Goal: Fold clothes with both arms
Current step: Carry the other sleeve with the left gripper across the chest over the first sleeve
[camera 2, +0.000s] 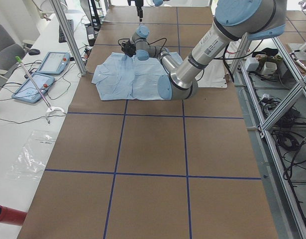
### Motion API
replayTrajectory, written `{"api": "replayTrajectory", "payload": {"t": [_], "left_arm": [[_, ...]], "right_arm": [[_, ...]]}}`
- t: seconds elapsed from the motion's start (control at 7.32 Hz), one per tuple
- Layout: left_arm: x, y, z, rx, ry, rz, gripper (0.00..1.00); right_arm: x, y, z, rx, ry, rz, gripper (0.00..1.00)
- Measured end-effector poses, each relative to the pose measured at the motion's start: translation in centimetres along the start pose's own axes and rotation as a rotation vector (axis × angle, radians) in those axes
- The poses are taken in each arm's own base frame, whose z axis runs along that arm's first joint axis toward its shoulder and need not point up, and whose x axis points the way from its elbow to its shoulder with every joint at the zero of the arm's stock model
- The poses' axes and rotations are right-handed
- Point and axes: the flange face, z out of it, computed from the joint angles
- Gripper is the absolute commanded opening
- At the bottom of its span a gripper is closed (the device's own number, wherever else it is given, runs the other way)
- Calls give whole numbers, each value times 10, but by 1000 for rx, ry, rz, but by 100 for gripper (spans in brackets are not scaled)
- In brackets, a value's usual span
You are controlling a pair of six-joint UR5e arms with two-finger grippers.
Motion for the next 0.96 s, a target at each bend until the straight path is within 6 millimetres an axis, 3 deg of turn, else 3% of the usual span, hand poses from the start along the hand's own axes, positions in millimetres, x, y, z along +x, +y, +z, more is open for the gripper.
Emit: {"api": "replayTrajectory", "payload": {"t": [0.27, 0.41, 0.96], "left_arm": [[-15, 17, 24, 35, -21, 24, 0], [-20, 22, 28, 37, -26, 38, 99], [-14, 51, 8, -86, 66, 211, 100]], "right_arm": [[0, 0, 0, 0, 0, 4, 100], [0, 0, 0, 0, -1, 7, 100], [-3, -1, -4, 8, -4, 3, 100]]}}
